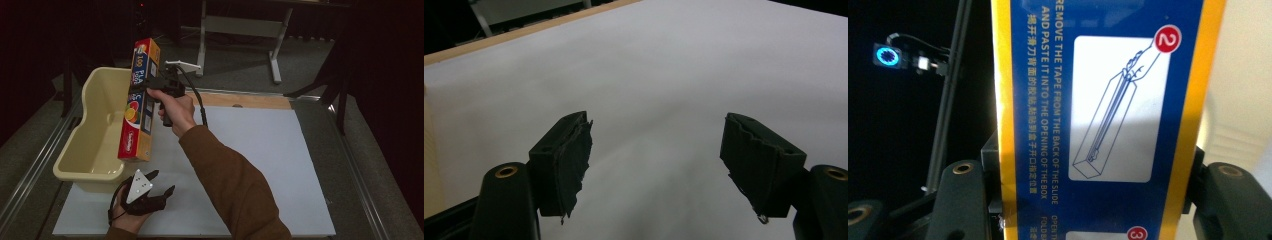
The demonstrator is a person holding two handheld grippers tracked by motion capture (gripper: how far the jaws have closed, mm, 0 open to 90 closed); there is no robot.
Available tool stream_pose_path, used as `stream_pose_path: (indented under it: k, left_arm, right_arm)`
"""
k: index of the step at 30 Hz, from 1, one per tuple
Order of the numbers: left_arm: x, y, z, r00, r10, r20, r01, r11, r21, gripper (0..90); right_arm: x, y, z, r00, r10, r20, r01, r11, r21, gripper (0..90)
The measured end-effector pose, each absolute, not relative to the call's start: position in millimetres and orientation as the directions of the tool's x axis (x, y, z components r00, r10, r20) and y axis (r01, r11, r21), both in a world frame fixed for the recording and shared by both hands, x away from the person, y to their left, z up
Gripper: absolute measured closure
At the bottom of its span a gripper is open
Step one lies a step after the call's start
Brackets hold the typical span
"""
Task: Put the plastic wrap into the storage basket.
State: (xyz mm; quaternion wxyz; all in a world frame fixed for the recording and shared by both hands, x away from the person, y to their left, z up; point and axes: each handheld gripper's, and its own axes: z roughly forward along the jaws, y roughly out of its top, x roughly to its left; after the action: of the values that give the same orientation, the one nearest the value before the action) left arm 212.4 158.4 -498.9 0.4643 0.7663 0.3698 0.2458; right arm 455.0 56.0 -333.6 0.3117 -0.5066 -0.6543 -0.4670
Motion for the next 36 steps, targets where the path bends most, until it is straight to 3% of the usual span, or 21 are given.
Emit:
stream_pose_path:
  k: [36]
  left_arm:
    - [212.0, 162.6, -497.6, 0.601, 0.798, 0.044, 0.323, -0.293, 0.900, 28.2]
  right_arm:
    - [453.4, 129.7, -388.6, -0.192, 0.447, 0.874, 0.980, 0.032, 0.198, 39.4]
